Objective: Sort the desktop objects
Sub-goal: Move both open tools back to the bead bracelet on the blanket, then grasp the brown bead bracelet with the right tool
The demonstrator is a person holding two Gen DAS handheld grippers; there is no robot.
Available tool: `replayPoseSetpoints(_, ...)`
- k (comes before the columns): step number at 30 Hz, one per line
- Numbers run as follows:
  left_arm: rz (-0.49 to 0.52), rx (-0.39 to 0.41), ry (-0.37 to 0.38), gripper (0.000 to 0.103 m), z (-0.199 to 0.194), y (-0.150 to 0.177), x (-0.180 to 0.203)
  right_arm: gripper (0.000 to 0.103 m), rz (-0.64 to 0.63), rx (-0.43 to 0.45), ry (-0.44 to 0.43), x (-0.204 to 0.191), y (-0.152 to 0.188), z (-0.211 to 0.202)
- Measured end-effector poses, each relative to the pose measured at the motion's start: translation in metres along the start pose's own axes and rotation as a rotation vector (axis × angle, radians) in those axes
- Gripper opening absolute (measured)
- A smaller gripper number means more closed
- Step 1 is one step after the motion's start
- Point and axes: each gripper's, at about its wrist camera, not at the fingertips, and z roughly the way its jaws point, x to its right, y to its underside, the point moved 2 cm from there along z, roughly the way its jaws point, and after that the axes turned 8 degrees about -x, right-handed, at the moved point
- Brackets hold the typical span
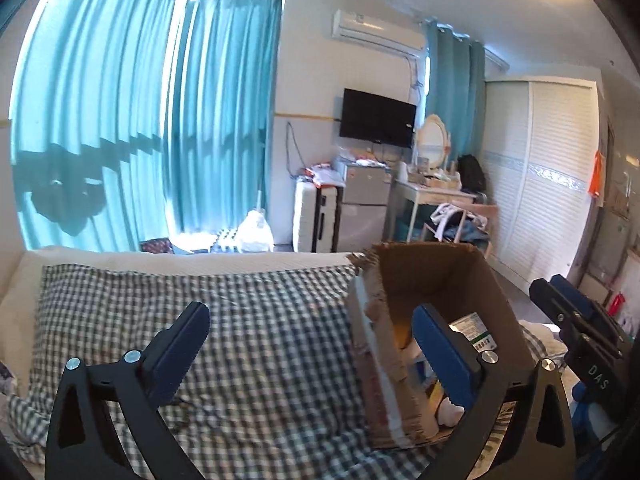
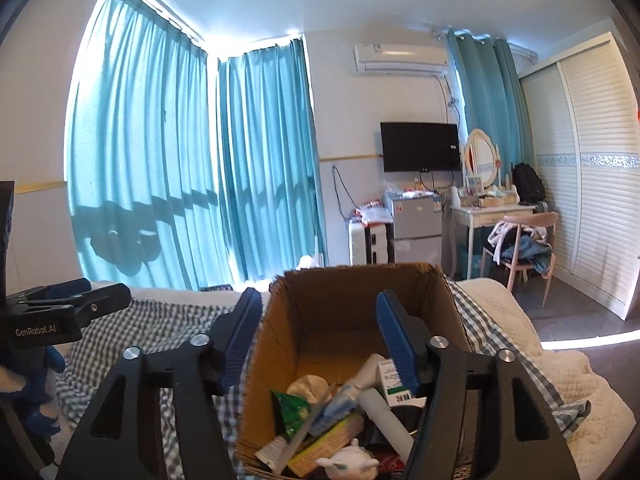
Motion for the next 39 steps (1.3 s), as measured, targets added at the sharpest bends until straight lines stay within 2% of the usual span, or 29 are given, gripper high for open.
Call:
replayPoseSetpoints(2, -0.011, 0.01, -0.012, 0.103, -0.011, -0.001, -0.013, 0.084, -0.002, 0.034, -0.001, -0.011, -0.003, -0.006)
replayPoseSetpoints(4, -0.02, 0.026, -0.067, 0.103, -0.023, 0.0, -0.031, 0.094, -0.001, 0.067, -0.017, -0.021, -0.006, -0.01)
replayPoseSetpoints(8, -0.028, 0.032, -0.207, 0.103, -0.038, 0.005, -0.065, 0.103, -0.026, 0.112, -0.048, -0.045, -0.008, -0.013)
replayPoseSetpoints(11, -0.067, 0.068, -0.275, 0.103, -0.045, 0.012, -0.096, 0.103, -0.065, 0.123, -0.062, -0.066, -0.004, -0.01)
replayPoseSetpoints(14, -0.079, 0.057, -0.335, 0.103, -0.044, 0.021, -0.118, 0.103, -0.094, 0.12, -0.084, -0.083, 0.001, -0.006)
replayPoseSetpoints(18, -0.059, -0.027, -0.465, 0.103, -0.023, 0.037, -0.141, 0.103, -0.166, 0.143, -0.1, -0.107, 0.016, 0.001)
replayPoseSetpoints(21, -0.086, -0.095, -0.478, 0.103, -0.006, 0.05, -0.159, 0.103, -0.242, 0.096, -0.11, -0.132, 0.032, 0.019)
replayPoseSetpoints(26, -0.144, -0.162, -0.427, 0.103, 0.02, 0.071, -0.186, 0.087, -0.294, -0.062, -0.195, -0.163, 0.065, 0.059)
replayPoseSetpoints(28, -0.157, -0.149, -0.404, 0.103, 0.025, 0.077, -0.194, 0.059, -0.331, -0.135, -0.202, -0.178, 0.079, 0.078)
replayPoseSetpoints(29, -0.152, -0.148, -0.399, 0.103, 0.028, 0.081, -0.198, 0.052, -0.361, -0.181, -0.21, -0.187, 0.087, 0.088)
replayPoseSetpoints(30, -0.148, -0.155, -0.398, 0.103, 0.03, 0.083, -0.2, 0.041, -0.388, -0.218, -0.221, -0.195, 0.096, 0.099)
replayPoseSetpoints(31, -0.148, -0.162, -0.398, 0.103, 0.033, 0.086, -0.203, 0.038, -0.4, -0.239, -0.23, -0.202, 0.102, 0.106)
replayPoseSetpoints(34, -0.179, -0.18, -0.363, 0.101, 0.044, 0.095, -0.215, 0.038, -0.405, -0.312, -0.286, -0.219, 0.119, 0.131)
replayPoseSetpoints(36, -0.189, -0.185, -0.342, 0.094, 0.053, 0.098, -0.221, 0.038, -0.392, -0.364, -0.329, -0.231, 0.129, 0.148)
replayPoseSetpoints(39, -0.172, -0.235, -0.4, 0.087, 0.073, 0.109, -0.23, 0.034, -0.415, -0.411, -0.352, -0.249, 0.143, 0.17)
